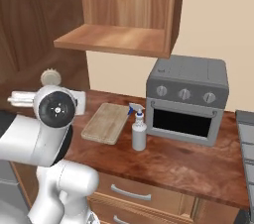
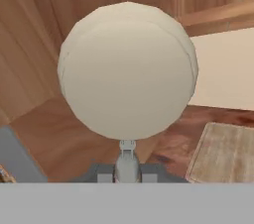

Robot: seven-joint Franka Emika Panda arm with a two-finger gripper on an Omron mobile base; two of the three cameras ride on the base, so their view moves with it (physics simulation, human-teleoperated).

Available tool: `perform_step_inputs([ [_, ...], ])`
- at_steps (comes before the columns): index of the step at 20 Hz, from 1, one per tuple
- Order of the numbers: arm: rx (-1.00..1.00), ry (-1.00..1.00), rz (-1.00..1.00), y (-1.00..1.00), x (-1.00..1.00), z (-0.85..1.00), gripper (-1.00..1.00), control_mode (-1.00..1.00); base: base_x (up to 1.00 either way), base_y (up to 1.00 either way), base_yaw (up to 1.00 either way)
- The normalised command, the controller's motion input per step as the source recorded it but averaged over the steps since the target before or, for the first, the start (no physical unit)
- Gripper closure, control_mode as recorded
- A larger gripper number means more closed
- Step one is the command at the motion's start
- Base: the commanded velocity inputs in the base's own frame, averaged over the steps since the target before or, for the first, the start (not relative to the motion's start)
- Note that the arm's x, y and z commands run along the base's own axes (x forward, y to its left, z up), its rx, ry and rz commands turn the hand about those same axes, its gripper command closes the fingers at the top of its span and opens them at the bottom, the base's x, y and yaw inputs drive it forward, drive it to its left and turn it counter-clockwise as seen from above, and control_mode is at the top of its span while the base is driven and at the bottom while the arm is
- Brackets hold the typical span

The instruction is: Grab the spray bottle from the cabinet, then place it next to the cutting board for sanitizing. Then grab the dish brush from the countertop next to the sink and place it next to the cutting board.

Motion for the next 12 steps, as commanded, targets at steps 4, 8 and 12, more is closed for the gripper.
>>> perform_step_inputs([
  [4,0.00,0.13,0.01,0.64,0.70,-0.80,1.00,-1.00,0.00,0.00,0.00],
  [8,0.00,0.12,0.00,0.26,0.81,-0.66,1.00,-1.00,0.00,0.00,0.00],
  [12,0.00,0.13,0.02,0.07,0.85,-0.70,1.00,-1.00,0.00,0.00,0.00],
])
